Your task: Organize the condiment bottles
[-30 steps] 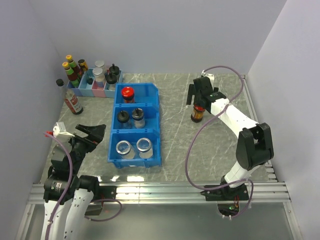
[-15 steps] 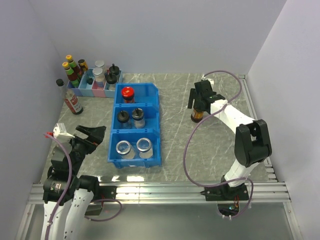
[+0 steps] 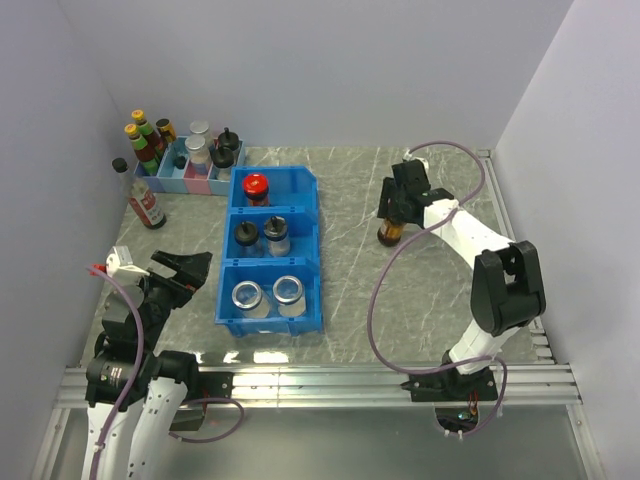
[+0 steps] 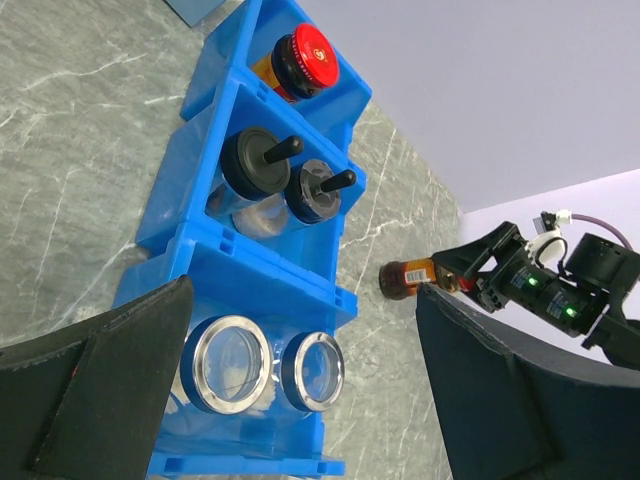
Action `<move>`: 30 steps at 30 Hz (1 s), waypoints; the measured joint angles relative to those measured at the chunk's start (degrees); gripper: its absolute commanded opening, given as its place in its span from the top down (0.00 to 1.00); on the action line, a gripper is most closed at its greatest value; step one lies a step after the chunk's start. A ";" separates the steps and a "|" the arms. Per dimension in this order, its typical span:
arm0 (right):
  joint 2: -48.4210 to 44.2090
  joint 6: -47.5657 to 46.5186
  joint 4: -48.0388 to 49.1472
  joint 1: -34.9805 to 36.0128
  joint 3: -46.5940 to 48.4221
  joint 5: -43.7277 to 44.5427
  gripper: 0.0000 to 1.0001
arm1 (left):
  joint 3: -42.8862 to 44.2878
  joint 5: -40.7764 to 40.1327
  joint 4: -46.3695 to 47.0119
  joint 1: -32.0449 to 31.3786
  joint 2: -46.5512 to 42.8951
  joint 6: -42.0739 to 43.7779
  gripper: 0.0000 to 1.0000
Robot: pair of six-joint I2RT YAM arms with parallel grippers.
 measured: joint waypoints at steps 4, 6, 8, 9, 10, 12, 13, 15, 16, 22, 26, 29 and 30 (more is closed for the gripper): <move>-2.27 0.26 -1.75 0.00 0.07 -3.28 1.00 | 0.00 0.00 0.02 0.00 0.00 0.00 0.01; -3.82 0.55 -2.54 0.07 0.85 -5.42 1.00 | 0.00 0.00 0.02 0.00 0.00 0.00 0.01; -4.90 1.01 -2.97 0.35 2.32 -7.28 1.00 | 0.00 0.00 0.02 0.00 0.00 0.00 0.01; -5.20 1.27 -3.02 0.66 3.48 -8.00 1.00 | 0.00 0.00 0.02 0.00 0.00 0.00 0.01; -5.31 1.49 -2.97 1.05 4.94 -8.68 1.00 | 0.00 0.00 0.02 0.00 0.00 0.00 0.01; -5.11 1.86 -2.60 2.23 8.20 -9.64 1.00 | 0.00 0.00 0.02 0.00 -0.02 0.00 0.01; -4.98 1.97 -2.32 2.95 9.70 -9.86 1.00 | 0.00 0.00 0.02 0.00 -0.04 -0.02 0.01; -3.78 2.25 -2.12 4.63 13.33 -10.45 1.00 | 0.00 0.02 0.02 0.00 -0.28 -0.07 0.01; -2.84 2.38 -1.68 5.62 15.26 -10.54 1.00 | 0.00 0.02 0.04 0.00 -0.42 -0.09 0.01; 7.41 2.82 -0.83 11.30 27.23 -10.27 1.00 | 0.00 0.57 0.17 0.00 -0.81 -0.13 0.01; 16.63 2.78 -1.64 14.10 35.63 -9.97 1.00 | 0.00 0.87 0.20 0.00 -1.25 -0.13 0.01; 22.88 2.62 -3.76 15.61 42.23 -9.57 1.00 | 0.00 0.87 0.20 0.00 -1.53 -0.37 0.01; 25.16 2.64 -4.70 16.02 44.74 -9.53 1.00 | 0.00 0.92 0.20 0.00 -1.66 -0.52 0.01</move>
